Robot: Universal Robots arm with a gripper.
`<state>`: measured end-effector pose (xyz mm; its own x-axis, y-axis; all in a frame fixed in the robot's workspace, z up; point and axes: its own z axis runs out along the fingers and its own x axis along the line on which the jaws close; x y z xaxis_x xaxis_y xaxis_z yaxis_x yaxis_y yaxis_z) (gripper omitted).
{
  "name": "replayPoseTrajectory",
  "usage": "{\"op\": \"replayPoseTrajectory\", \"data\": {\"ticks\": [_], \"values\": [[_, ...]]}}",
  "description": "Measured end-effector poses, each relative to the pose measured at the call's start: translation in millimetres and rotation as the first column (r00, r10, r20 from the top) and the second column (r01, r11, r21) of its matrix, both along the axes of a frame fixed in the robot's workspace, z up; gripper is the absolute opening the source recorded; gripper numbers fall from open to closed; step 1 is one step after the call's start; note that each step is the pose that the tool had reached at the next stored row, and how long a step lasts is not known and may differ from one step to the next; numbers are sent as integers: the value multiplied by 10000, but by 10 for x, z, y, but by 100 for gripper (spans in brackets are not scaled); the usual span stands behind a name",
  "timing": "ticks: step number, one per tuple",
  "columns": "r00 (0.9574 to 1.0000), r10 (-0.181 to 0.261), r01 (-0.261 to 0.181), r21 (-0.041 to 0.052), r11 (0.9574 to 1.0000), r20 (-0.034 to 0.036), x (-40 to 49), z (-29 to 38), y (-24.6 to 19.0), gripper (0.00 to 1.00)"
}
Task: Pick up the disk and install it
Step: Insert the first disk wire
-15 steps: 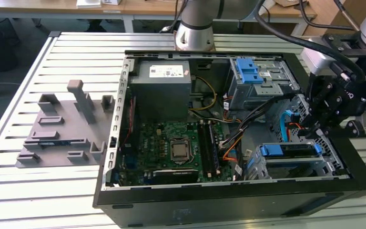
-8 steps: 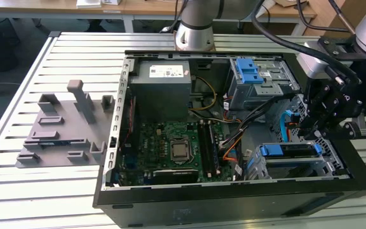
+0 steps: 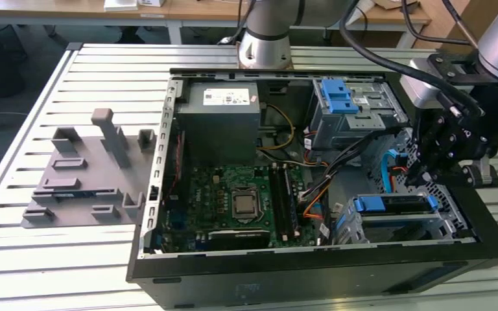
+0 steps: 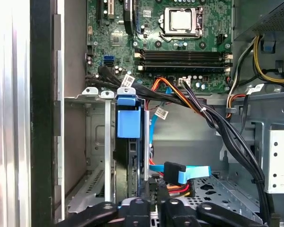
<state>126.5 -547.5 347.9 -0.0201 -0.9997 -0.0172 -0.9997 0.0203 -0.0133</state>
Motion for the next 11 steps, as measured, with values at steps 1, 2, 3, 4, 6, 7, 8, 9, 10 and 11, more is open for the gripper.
{"op": "replayPoseTrajectory", "data": {"ticks": [1, 2, 3, 4, 6, 7, 8, 9, 10, 11], "values": [[10000, 0, 0, 11, 10000, 0, 0, -4, 2, 18], [10000, 0, 0, 17, 10000, 0, 0, -5, 3, 16], [10000, -2, 2, 16, 10000, 0, 0, -5, 5, 16], [10000, -16, 16, 16, 10000, -1, 0, -5, 5, 16], [10000, -65, 65, 16, 10000, -32, 2, -4, 5, 16], [9999, -88, 88, 14, 10000, -69, 4, -4, 2, 16], [9999, -105, 105, 16, 9999, -131, 5, -5, -2, 16], [9997, -114, 114, 15, 9999, -196, 7, -5, -10, 16], [9996, -118, 118, 13, 9999, -245, 10, -5, -20, 16], [9996, -124, 124, 13, 9999, -272, 13, -7, -33, 16]]}}
